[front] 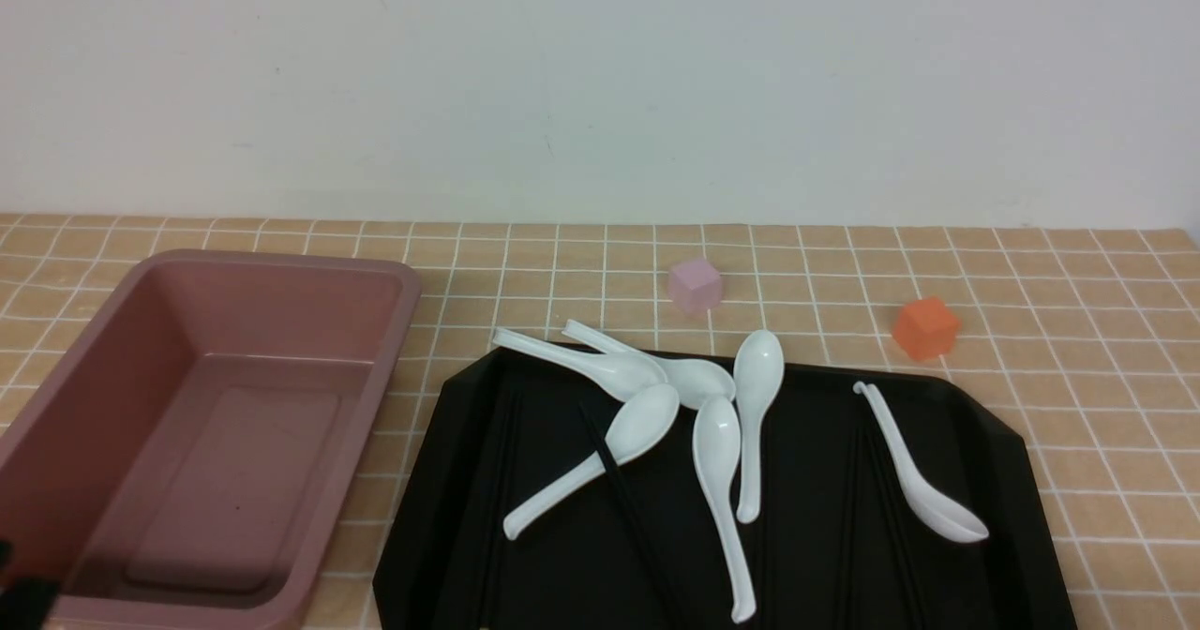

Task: On brown tablecloth take chopsticks from black tray and put them in box.
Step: 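Reach over to the black tray and grasp a pair of chopsticks with the left gripper, then place the chopsticks into the pink bin with the left gripper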

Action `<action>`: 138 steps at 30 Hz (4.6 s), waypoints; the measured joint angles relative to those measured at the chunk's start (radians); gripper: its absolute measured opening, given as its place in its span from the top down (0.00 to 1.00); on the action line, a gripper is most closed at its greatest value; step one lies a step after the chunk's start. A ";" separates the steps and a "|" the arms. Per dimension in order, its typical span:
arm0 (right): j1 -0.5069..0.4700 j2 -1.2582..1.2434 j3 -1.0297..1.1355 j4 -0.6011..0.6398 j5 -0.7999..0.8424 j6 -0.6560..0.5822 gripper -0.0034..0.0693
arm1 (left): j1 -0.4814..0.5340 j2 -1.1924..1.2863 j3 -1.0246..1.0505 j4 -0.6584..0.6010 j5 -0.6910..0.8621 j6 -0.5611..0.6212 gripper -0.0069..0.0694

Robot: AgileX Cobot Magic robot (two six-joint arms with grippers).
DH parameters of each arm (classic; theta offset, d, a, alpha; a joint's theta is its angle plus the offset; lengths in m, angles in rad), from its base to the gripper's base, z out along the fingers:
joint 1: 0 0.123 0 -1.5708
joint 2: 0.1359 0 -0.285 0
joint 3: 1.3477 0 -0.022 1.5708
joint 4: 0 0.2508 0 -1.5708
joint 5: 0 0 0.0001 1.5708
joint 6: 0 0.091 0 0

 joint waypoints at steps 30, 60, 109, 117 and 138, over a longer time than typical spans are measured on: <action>0.000 0.000 0.000 0.000 0.000 0.000 0.62 | -0.354 1.603 -1.070 0.826 1.062 0.534 0.93; 0.000 0.000 0.000 0.000 0.000 0.000 0.62 | -0.422 1.812 -1.099 1.186 0.750 0.172 0.47; 0.000 0.000 0.000 0.000 0.000 0.000 0.62 | -0.510 1.647 -1.102 1.321 0.729 0.019 0.76; 0.000 0.000 0.000 0.000 0.000 0.000 0.62 | -0.378 1.380 -1.121 1.327 0.833 0.031 0.76; 0.000 0.000 0.000 0.000 0.000 0.000 0.62 | 0.103 1.566 -1.090 1.407 0.783 0.297 0.66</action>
